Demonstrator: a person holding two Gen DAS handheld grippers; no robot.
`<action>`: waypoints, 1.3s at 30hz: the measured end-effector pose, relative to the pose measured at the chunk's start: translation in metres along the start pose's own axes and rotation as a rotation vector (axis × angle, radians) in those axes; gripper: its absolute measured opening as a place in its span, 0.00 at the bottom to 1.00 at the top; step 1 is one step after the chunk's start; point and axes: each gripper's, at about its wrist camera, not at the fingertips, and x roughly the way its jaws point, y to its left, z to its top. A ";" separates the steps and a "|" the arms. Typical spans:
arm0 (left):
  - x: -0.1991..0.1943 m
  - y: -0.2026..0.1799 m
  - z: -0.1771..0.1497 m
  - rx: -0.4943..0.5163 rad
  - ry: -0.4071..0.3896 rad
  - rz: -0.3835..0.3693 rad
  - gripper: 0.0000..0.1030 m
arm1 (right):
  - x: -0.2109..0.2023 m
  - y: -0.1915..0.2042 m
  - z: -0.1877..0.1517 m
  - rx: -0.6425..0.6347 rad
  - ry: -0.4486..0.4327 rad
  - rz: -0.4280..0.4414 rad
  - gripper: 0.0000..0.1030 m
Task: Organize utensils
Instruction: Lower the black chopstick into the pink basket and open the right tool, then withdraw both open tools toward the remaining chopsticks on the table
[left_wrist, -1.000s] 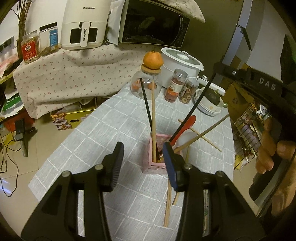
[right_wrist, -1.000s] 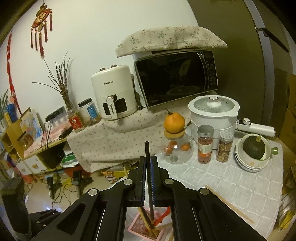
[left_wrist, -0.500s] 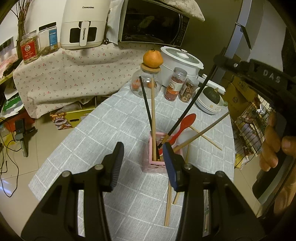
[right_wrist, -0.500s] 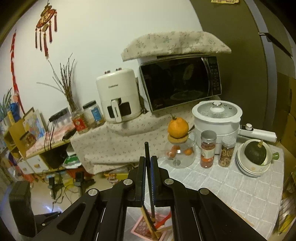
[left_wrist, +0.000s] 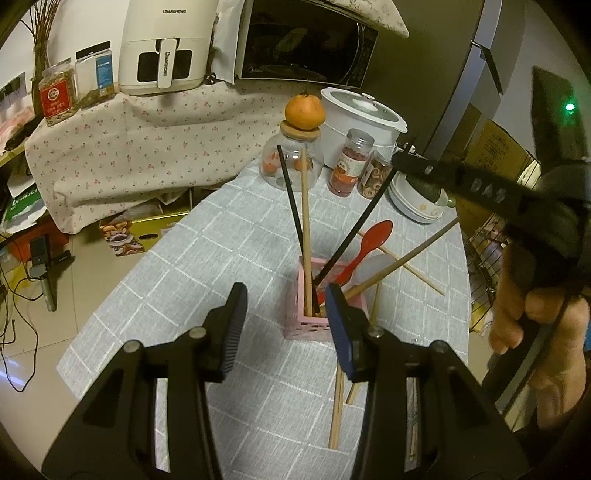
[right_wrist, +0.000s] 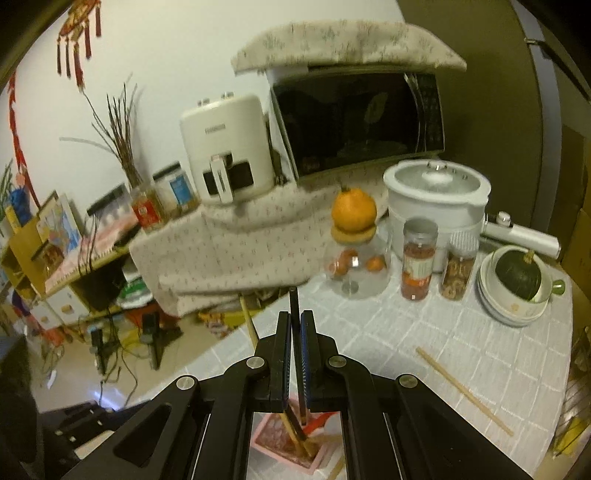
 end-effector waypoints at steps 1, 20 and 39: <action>0.000 0.000 0.000 0.001 0.001 0.000 0.44 | 0.003 -0.001 -0.002 0.001 0.013 0.000 0.05; 0.020 -0.015 -0.021 -0.018 0.144 0.035 0.79 | -0.081 -0.047 -0.006 -0.007 0.021 -0.071 0.60; 0.056 -0.053 -0.072 0.133 0.349 0.042 0.79 | -0.036 -0.145 -0.129 0.207 0.524 -0.131 0.63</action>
